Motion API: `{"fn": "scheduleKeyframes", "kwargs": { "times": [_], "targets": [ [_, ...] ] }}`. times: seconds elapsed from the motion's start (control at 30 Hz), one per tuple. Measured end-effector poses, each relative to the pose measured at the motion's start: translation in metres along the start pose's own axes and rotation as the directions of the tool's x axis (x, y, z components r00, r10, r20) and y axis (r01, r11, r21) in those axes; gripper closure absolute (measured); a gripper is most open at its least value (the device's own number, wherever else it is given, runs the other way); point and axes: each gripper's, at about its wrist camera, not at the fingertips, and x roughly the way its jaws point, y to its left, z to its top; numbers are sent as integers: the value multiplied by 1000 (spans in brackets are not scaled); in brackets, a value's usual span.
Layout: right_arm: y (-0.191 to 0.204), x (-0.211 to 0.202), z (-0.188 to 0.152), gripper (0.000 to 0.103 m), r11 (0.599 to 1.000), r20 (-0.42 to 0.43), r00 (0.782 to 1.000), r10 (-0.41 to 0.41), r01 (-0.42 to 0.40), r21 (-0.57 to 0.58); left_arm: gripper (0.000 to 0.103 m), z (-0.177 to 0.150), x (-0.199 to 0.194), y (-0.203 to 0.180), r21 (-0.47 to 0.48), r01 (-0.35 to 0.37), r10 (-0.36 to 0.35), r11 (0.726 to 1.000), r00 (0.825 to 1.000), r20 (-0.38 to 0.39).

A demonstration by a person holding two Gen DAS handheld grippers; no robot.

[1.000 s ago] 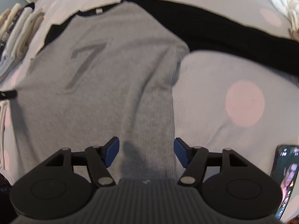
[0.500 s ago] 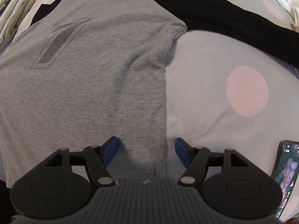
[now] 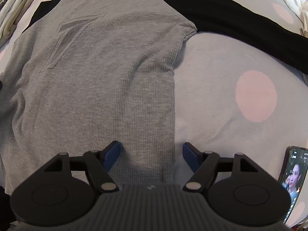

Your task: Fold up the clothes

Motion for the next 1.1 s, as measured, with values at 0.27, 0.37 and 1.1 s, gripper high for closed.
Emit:
{"fn": "scheduleKeyframes", "kwargs": {
  "times": [0.27,0.37,1.1],
  "targets": [
    [-6,-3,-3,27,1000,3,1000,0,0,-13,57,-1,-32,25,-65,-42,46,997,997,64],
    [-9,-4,-5,27,1000,4,1000,-2,2,-16,57,-5,-21,29,-36,-82,83,996,996,16],
    [-34,-16,-10,23,1000,4,1000,-3,3,-26,100,2,-105,82,-270,-259,331,927,904,270]
  ]
}}
